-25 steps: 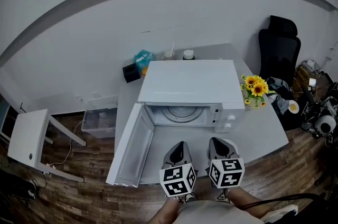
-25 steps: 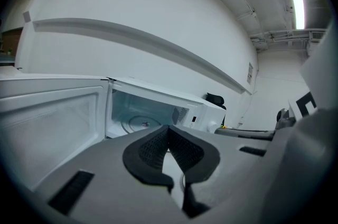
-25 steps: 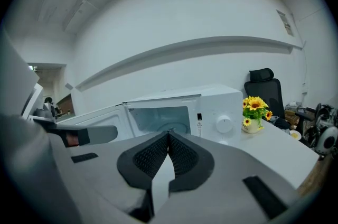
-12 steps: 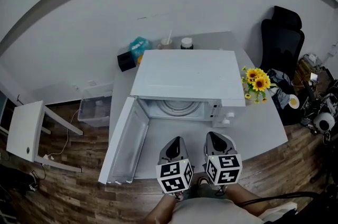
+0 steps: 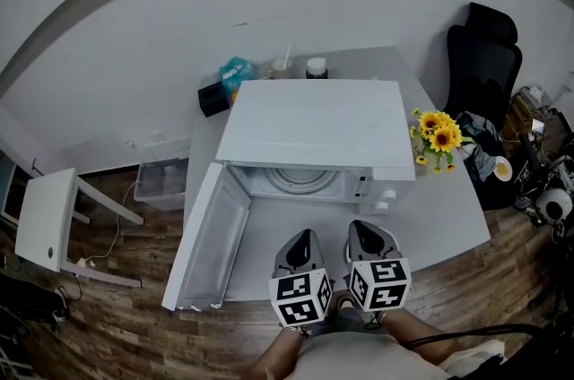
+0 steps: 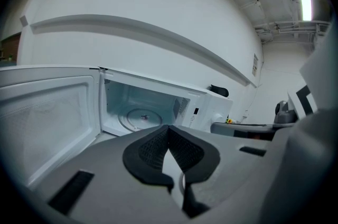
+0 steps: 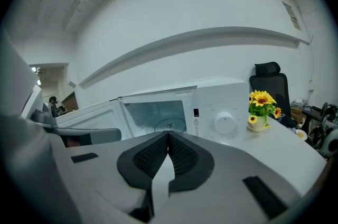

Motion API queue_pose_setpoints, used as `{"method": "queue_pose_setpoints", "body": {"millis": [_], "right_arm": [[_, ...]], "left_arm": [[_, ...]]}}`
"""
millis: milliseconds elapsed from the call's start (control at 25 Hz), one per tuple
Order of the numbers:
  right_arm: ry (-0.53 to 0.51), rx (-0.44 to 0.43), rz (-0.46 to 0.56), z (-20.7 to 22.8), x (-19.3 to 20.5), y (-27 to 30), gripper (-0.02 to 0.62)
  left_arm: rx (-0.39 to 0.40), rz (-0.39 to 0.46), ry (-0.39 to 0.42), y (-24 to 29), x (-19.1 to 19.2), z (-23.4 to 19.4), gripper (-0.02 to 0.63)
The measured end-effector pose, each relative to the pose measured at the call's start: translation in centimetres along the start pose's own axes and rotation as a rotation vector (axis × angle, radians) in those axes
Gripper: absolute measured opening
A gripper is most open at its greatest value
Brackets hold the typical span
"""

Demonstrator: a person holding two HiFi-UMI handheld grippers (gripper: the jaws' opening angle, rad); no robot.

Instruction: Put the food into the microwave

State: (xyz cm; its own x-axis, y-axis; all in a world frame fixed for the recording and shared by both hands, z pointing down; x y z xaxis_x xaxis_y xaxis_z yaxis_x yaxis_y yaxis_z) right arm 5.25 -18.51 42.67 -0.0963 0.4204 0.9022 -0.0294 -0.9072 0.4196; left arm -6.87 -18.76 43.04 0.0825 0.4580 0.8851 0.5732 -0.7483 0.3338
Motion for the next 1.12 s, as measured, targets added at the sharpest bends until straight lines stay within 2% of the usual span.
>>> {"method": "queue_pose_setpoints", "body": {"millis": [400,640,800,920,1120], "right_arm": [[0.02,0.024,-0.006,1.4,0.5,-0.4,0.015],[0.043,0.081,-0.01,3.3,0.9,-1.0,0.015],[0.059,0.139,-0.018,5.2,1.7,-1.8,0.015],[0.074,0.191,-0.032,7.0,2.5,-2.5,0.015],[0.104,0.29,-0.078,9.9,5.0,-4.0,0.015]], "left_arm": [[0.013,-0.019,0.002,0.4,0.8,1.0,0.002],[0.057,-0.061,-0.007,1.1,1.9,1.7,0.002],[0.115,-0.109,-0.022,1.9,3.3,2.5,0.02],[0.159,-0.169,-0.035,2.5,5.0,3.2,0.098],[0.211,-0.306,-0.071,3.2,9.5,4.1,0.115]]}}
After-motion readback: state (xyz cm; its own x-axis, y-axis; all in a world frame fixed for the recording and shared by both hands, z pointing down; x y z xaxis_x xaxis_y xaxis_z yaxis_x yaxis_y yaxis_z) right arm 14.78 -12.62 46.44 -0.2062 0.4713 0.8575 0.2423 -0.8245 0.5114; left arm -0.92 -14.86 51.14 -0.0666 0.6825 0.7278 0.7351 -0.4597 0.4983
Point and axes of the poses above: the fingertips, and each gripper's own axes: y forward along the fingers, z to its right, x out of its underside, the point moved 4 cm from there along -y, backward along the fingers, and after that the axes turned 13 degrees about x, right-handed, at the moved point
